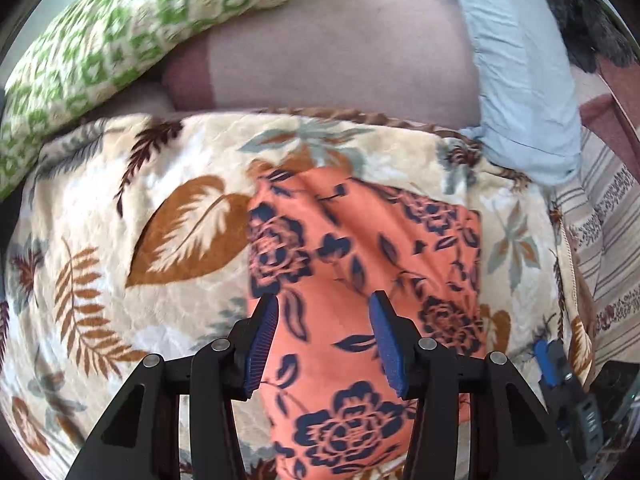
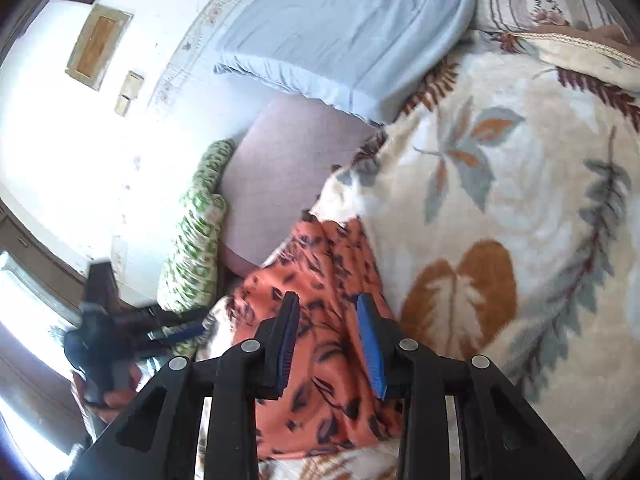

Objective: Fold small clothes

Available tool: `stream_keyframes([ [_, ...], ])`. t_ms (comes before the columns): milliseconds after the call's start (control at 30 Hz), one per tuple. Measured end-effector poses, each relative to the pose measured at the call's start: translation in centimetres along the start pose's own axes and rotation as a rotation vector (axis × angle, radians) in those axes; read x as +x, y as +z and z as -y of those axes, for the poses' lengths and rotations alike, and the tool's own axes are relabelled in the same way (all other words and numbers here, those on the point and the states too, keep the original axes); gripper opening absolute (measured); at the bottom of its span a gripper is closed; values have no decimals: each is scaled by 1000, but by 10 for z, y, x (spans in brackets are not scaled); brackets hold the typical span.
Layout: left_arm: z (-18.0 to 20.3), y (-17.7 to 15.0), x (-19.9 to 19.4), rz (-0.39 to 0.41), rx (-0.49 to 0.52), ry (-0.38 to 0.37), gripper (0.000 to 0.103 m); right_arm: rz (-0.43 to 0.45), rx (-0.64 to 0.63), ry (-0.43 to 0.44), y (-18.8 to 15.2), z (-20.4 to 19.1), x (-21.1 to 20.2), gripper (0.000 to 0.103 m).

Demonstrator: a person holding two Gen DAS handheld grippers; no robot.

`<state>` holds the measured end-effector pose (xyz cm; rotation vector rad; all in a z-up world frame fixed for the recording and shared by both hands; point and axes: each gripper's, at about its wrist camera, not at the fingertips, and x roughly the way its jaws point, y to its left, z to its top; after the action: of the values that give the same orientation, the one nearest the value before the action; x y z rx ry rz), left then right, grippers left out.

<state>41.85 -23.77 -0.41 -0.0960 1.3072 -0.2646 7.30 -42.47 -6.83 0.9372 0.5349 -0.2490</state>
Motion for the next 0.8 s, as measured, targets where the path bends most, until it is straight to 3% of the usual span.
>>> stream_keyframes([
  [133,-45,-6,27,-63,-138,-118,46,-153,-120,-68,23,-28,75,38],
  [267,-55,2,46,-66,-141,-151,46,-206,-246,-286,21,-34,126,38],
  [300,-56,5,51,-70,-143,-159,45,-235,-263,-313,18,-33,136,33],
  [367,-52,8,55,-56,-130,-186,34,-255,-317,-284,19,-41,141,9],
  [400,-48,8,53,-27,-109,-175,32,-220,-335,-247,22,-45,134,8],
  [467,-41,8,61,23,-64,-102,33,-173,-311,-251,28,-39,127,8],
  [600,-32,3,91,1,-50,-46,33,-257,-274,-342,27,-4,157,8],
  [667,-26,1,90,24,-34,-21,33,-242,-272,-339,27,-5,155,7],
  [800,-17,-4,72,41,1,14,33,-248,-241,-289,30,-12,139,17],
])
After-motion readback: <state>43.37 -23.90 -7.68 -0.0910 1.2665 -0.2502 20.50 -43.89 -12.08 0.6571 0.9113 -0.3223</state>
